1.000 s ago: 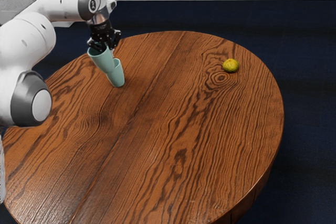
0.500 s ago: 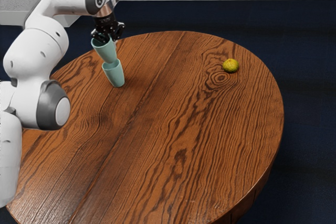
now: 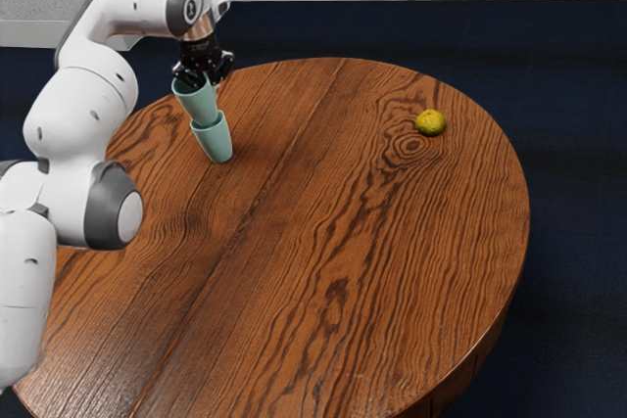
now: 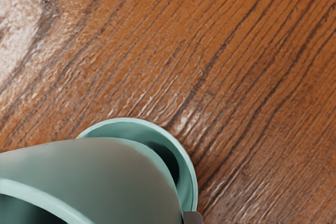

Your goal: Place the right cup onto the left cup

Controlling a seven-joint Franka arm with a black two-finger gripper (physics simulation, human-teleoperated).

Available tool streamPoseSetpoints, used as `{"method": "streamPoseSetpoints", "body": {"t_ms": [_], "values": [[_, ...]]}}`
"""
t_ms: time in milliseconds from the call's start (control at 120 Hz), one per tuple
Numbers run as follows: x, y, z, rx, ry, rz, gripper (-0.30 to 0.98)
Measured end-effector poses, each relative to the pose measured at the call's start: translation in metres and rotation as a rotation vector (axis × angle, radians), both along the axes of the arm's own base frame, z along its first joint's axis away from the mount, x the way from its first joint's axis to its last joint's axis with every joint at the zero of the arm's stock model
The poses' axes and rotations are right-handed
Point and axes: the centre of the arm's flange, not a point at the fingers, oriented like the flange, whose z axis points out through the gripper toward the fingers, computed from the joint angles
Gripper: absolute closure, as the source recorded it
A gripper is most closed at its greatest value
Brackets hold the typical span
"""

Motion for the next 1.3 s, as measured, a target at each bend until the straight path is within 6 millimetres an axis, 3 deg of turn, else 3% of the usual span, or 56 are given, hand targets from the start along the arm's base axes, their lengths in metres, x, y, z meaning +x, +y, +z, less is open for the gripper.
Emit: {"method": "streamPoseSetpoints", "body": {"t_ms": [325, 483, 583, 725, 917, 992, 1067, 1192, 1300], "values": [[0.002, 0.0, -0.017, -0.005, 0.024, -0.004, 0.78], [0.002, 0.003, -0.017, -0.01, 0.02, -0.003, 0.43], [0.002, 0.002, -0.013, -0.011, 0.013, -0.005, 0.28], [0.002, 0.001, -0.009, -0.012, 0.006, -0.008, 0.15], [0.002, 0.001, -0.005, -0.012, 0.002, -0.009, 0.07], [-0.002, -0.001, 0.017, -0.015, -0.019, -0.01, 0.05], [-0.02, -0.004, 0.071, -0.041, -0.057, -0.016, 0.04], [-0.078, -0.024, 0.151, -0.123, -0.061, -0.141, 0.03], [-0.134, -0.04, 0.184, -0.148, -0.034, -0.274, 0.02]]}}
